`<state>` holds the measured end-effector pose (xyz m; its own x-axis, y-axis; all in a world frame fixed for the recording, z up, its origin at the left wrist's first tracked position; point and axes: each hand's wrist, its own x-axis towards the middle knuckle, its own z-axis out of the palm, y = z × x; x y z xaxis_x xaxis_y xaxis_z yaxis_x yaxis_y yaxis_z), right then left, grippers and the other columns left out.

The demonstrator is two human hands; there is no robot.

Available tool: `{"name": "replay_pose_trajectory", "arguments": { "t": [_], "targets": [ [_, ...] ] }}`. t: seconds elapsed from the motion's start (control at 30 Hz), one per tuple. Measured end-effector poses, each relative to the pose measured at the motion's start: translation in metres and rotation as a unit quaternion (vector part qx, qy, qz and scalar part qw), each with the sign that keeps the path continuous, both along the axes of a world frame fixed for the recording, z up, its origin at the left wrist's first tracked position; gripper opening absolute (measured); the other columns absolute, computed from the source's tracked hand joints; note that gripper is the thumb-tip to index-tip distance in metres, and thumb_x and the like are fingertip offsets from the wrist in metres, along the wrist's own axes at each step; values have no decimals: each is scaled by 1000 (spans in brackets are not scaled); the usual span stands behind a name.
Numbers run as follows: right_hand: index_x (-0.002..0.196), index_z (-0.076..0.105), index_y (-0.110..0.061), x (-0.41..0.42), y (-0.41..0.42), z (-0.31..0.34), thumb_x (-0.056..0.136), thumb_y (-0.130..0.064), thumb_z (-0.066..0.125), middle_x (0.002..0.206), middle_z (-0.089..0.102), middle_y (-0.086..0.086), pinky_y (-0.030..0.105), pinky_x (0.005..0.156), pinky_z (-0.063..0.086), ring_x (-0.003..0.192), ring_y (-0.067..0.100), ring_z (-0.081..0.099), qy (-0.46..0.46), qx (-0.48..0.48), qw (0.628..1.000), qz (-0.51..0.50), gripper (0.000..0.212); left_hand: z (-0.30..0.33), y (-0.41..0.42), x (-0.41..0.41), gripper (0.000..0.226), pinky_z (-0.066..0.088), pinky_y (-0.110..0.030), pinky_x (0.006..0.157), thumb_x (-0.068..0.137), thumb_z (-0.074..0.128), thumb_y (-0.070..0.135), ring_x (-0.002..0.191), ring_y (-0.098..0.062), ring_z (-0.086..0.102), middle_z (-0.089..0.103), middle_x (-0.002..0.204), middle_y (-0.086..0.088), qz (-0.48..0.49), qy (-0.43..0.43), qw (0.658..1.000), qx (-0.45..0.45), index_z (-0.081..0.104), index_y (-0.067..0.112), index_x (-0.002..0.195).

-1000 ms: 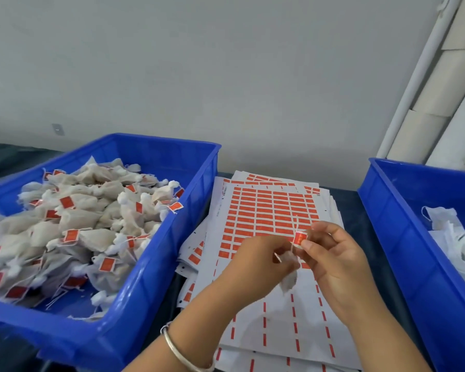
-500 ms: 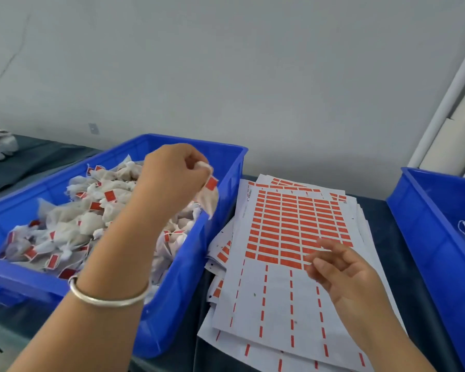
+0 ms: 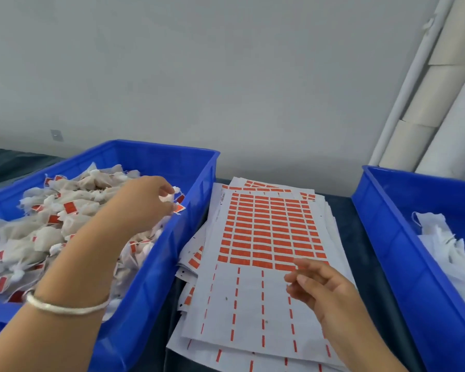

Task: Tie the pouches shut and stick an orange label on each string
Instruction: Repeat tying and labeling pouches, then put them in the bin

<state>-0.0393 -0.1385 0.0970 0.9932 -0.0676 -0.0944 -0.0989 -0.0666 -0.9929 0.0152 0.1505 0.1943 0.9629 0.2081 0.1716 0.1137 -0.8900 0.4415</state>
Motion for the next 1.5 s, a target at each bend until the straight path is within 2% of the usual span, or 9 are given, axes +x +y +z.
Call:
{"name": "replay_pose_trajectory", "arguments": {
  "t": [0.1,0.2,0.43,0.57,0.67,0.77,0.87,1.13,1.5],
  "targets": [
    [96,69,-17,-13,-13,17,91,0,57,83,75,0,20,67,56,75,17,72,-30,-28,999,7,21,5,-34,-19,15,39,-19,67,84,65,26,79,-2,57,63,98,18,-63,-63,995,-54,58,37,90],
    [89,70,-22,-29,-31,43,90,0,57,85,74,-9,12,67,52,77,9,71,-71,-83,994,3,26,-9,-86,-28,24,40,-5,49,83,67,28,67,9,59,59,83,25,-174,-4,981,-88,51,46,86],
    [88,69,-40,-59,-112,109,90,-16,60,83,70,-26,13,65,45,81,-11,63,-110,-286,944,-127,26,-90,-182,-27,42,45,-17,90,85,62,43,104,1,55,52,131,21,-294,169,941,-2,49,43,125],
    [85,70,-29,-25,-184,114,92,-6,53,94,70,-6,30,82,52,94,15,65,-2,-414,889,-196,29,-127,-210,-34,75,24,-40,112,80,59,59,140,-14,25,17,154,15,-316,231,918,62,21,42,143],
    [96,69,5,9,-229,93,90,-9,53,103,67,23,41,74,51,81,37,62,147,-491,838,-188,22,-146,-219,-33,86,4,-47,115,80,53,65,145,-15,1,-2,157,12,-328,235,906,129,8,35,147],
    [62,55,-3,23,-243,69,86,-24,65,66,52,13,28,57,35,55,19,42,237,-531,802,-138,33,-160,-221,-31,90,-6,-51,112,81,48,67,144,-16,-12,-12,157,9,-321,241,902,158,-1,33,148],
    [62,53,-8,30,-245,53,84,-24,68,63,45,6,28,61,38,59,19,45,239,-551,787,-143,31,-169,-221,-30,93,-11,-54,110,80,42,71,142,-18,-20,-21,155,8,-322,252,894,182,-9,33,147],
    [94,69,8,31,-259,50,86,-10,64,82,66,18,35,72,53,69,24,58,212,-420,855,-221,21,-176,-221,-29,95,-11,-55,110,79,37,76,141,-18,-21,-25,153,7,-322,249,892,200,-14,32,146],
    [80,68,-6,12,-210,116,84,-7,66,66,70,6,22,53,50,60,12,64,-1,-90,961,-260,5,-168,-218,-32,81,-8,-52,112,82,46,68,144,-15,-9,-8,157,12,-311,206,916,148,7,39,147]
  ]
}}
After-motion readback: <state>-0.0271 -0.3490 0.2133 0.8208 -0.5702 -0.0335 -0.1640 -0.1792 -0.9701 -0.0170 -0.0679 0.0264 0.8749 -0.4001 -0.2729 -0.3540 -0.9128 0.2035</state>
